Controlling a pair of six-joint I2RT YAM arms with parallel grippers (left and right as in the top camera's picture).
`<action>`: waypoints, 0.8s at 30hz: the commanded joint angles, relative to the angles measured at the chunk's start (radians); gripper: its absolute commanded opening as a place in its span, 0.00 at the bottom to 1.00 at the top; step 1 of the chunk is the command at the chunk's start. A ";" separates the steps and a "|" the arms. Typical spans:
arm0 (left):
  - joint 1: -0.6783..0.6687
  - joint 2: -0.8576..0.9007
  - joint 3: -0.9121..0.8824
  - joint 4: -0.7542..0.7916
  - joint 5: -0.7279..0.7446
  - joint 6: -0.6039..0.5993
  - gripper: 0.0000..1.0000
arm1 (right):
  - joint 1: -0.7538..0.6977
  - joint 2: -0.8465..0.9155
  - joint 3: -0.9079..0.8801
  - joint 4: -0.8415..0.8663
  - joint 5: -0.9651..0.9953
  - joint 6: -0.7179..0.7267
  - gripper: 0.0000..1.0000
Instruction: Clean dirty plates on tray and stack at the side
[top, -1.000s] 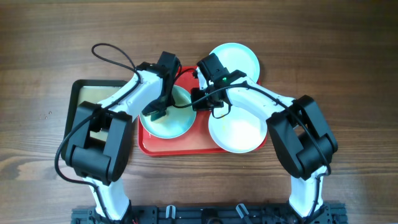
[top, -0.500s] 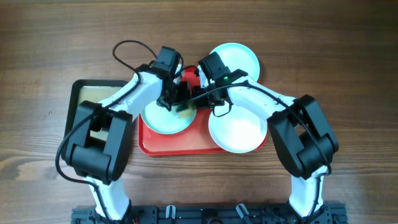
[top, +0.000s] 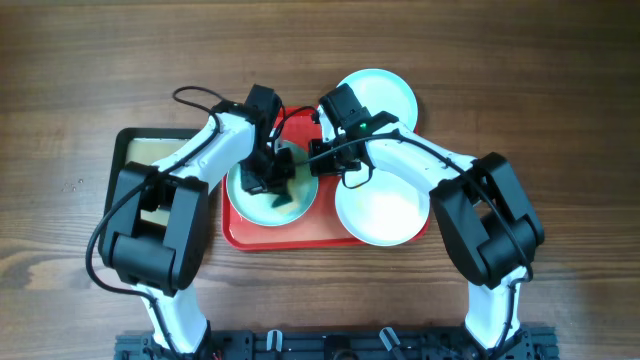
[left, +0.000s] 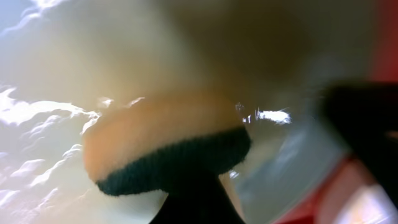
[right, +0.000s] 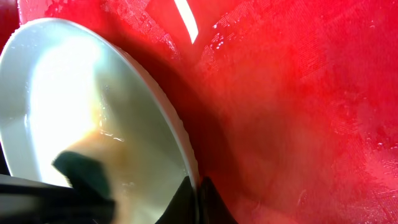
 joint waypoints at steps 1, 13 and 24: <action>-0.005 0.028 -0.015 0.170 0.192 0.114 0.04 | 0.003 0.016 0.002 -0.001 0.002 -0.002 0.04; 0.221 0.026 0.351 -0.159 -0.311 -0.118 0.04 | 0.003 0.016 0.001 -0.030 0.002 0.000 0.04; 0.262 0.012 0.447 -0.309 -0.200 0.016 0.04 | 0.003 0.057 0.009 -0.006 -0.010 0.048 0.04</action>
